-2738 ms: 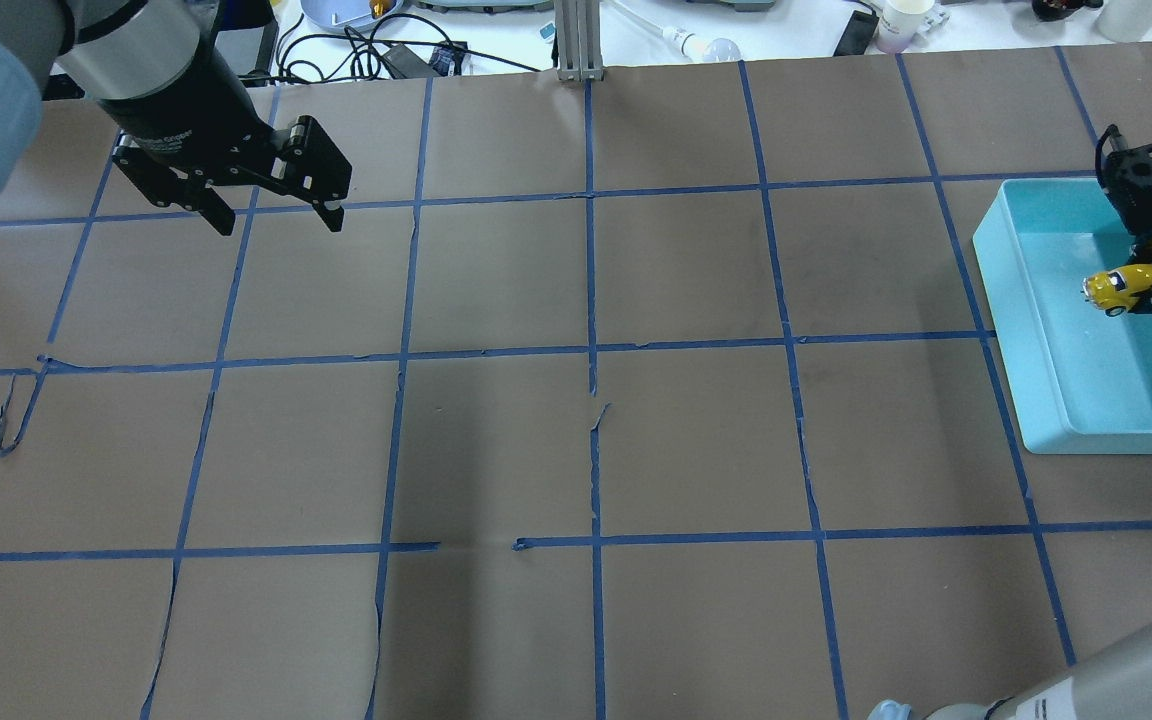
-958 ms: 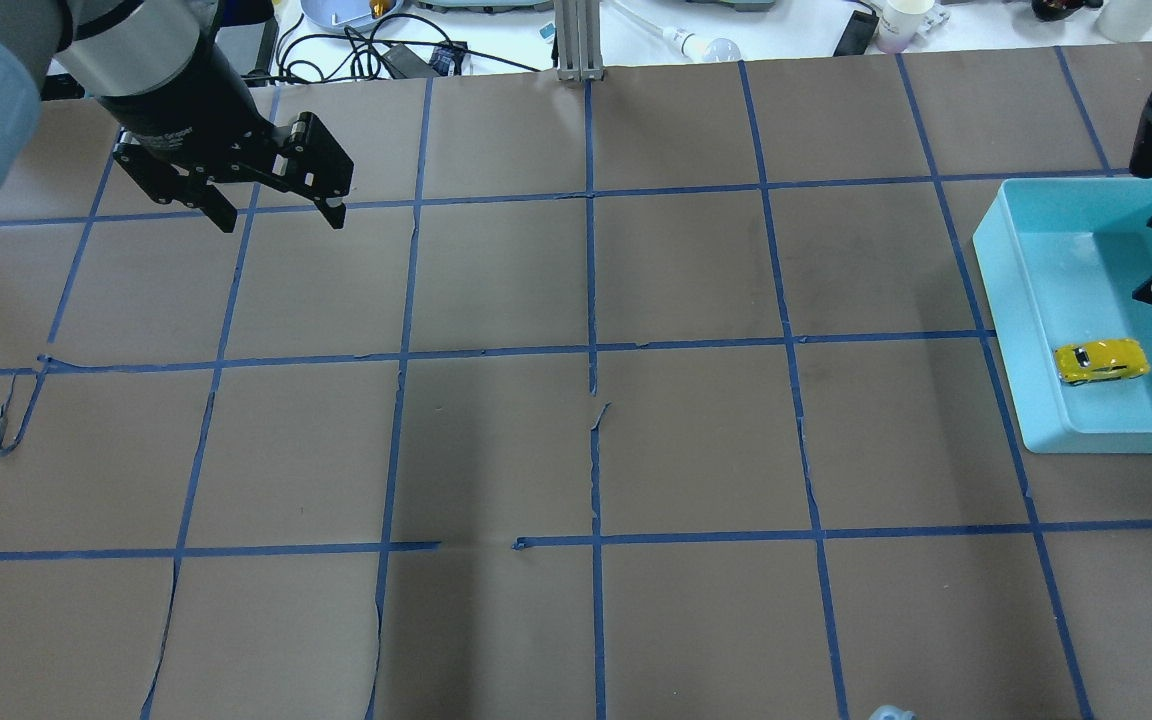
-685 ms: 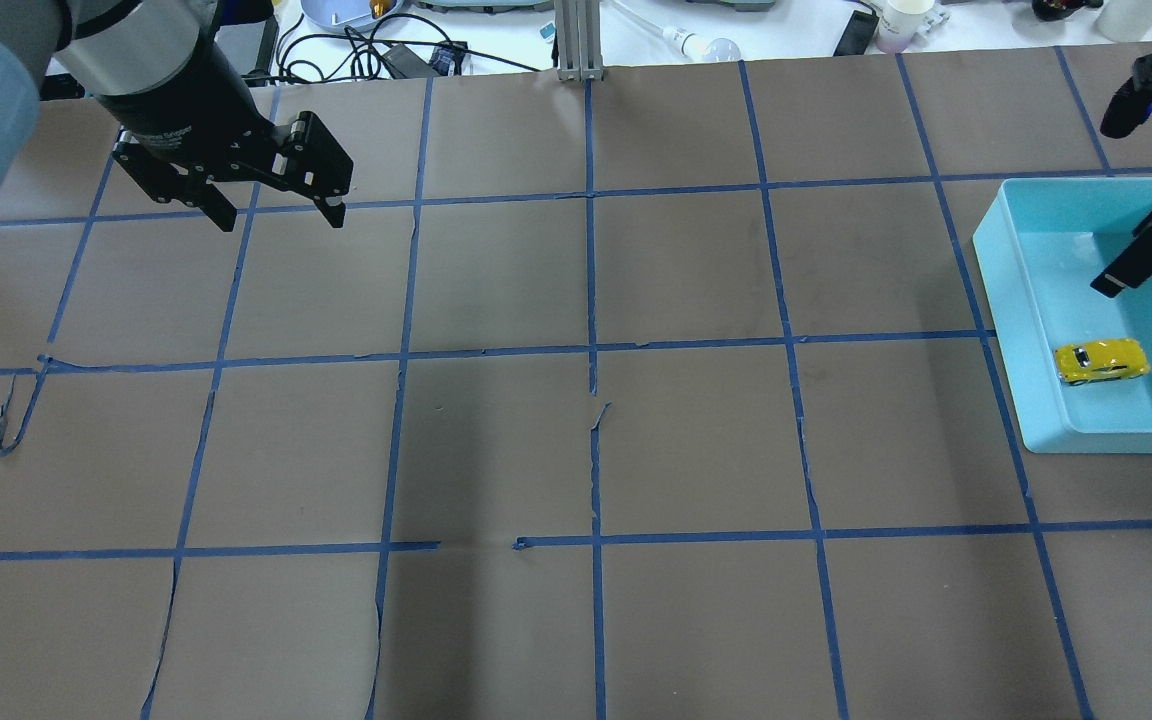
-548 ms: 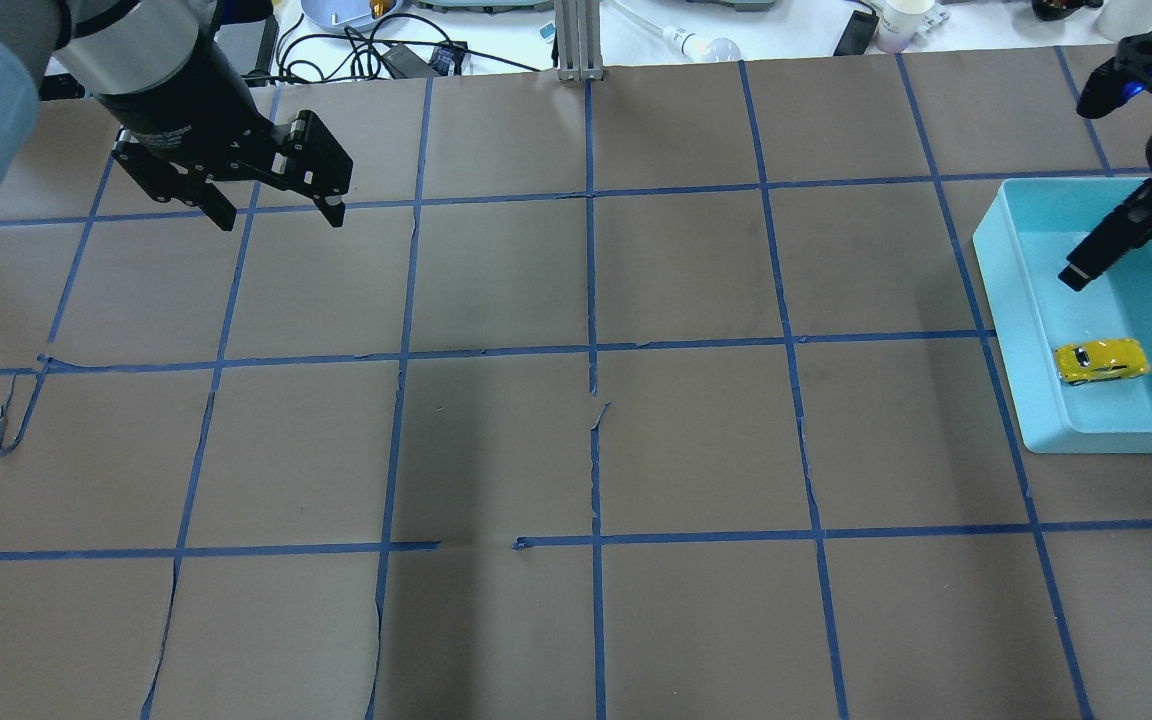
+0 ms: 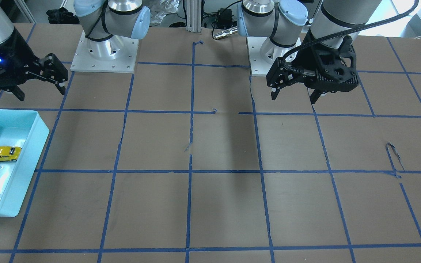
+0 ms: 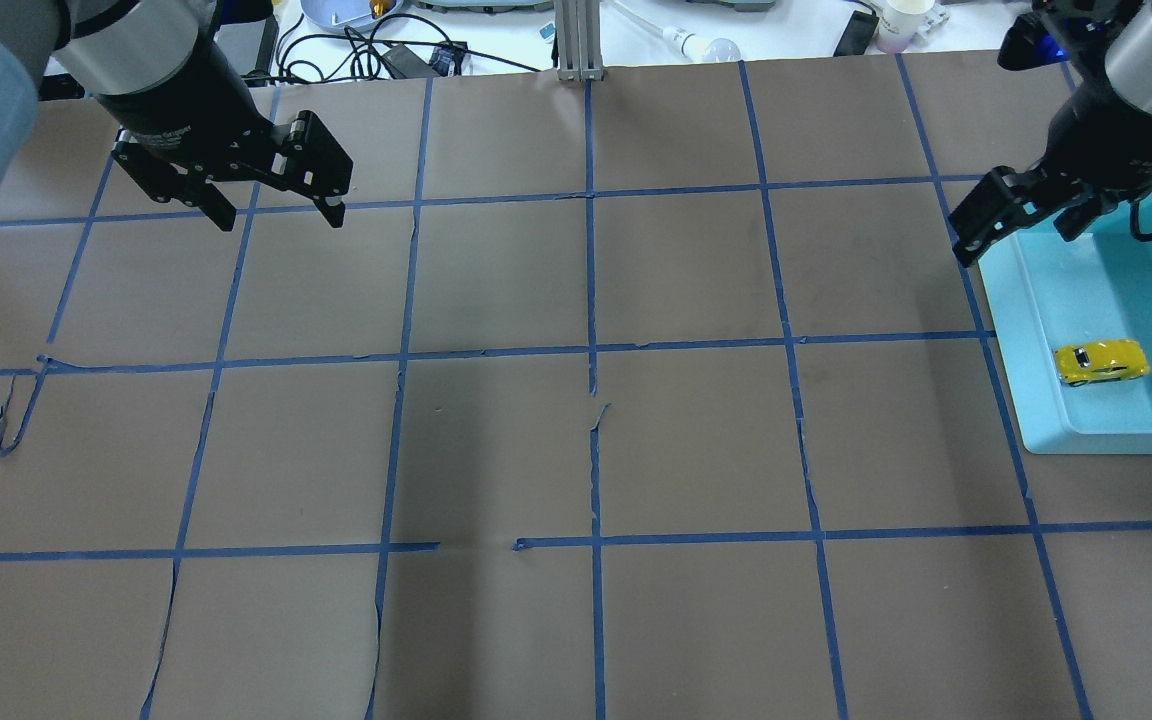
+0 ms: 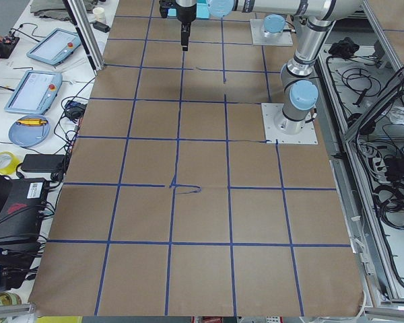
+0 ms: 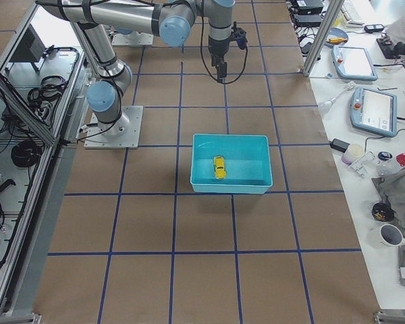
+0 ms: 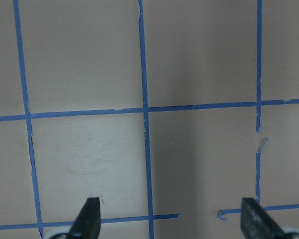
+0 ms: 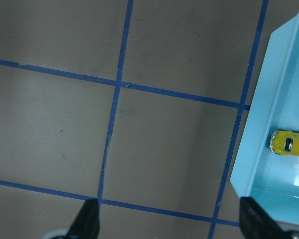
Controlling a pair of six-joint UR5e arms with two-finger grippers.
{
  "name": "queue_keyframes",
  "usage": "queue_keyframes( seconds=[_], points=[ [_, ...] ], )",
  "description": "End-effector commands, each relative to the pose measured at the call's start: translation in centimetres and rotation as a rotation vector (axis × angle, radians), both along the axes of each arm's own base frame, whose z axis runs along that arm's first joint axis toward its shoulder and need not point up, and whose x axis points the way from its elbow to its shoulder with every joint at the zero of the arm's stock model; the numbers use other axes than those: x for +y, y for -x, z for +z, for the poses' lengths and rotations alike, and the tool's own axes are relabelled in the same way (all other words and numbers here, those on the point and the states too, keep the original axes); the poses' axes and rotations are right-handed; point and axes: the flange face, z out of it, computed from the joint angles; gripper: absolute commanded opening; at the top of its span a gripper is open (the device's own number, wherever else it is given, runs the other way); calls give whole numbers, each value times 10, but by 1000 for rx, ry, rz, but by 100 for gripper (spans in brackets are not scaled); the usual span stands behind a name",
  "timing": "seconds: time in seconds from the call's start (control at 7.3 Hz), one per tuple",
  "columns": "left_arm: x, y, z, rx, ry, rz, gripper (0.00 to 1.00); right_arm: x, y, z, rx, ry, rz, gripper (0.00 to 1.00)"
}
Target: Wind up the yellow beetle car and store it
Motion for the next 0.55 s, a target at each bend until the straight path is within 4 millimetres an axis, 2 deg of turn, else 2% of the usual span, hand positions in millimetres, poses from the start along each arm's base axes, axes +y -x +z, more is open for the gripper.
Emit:
queue_keyframes(
  seconds=[0.0,0.27,0.41],
  points=[
    [0,0,0,1,1,0,100,12,-61,17,-5,13,-127,100],
    [0,0,1,1,3,0,100,23,-82,31,-4,37,-102,100],
    [0,-1,2,1,4,3,100,27,-95,29,-4,26,-74,100]
  ],
)
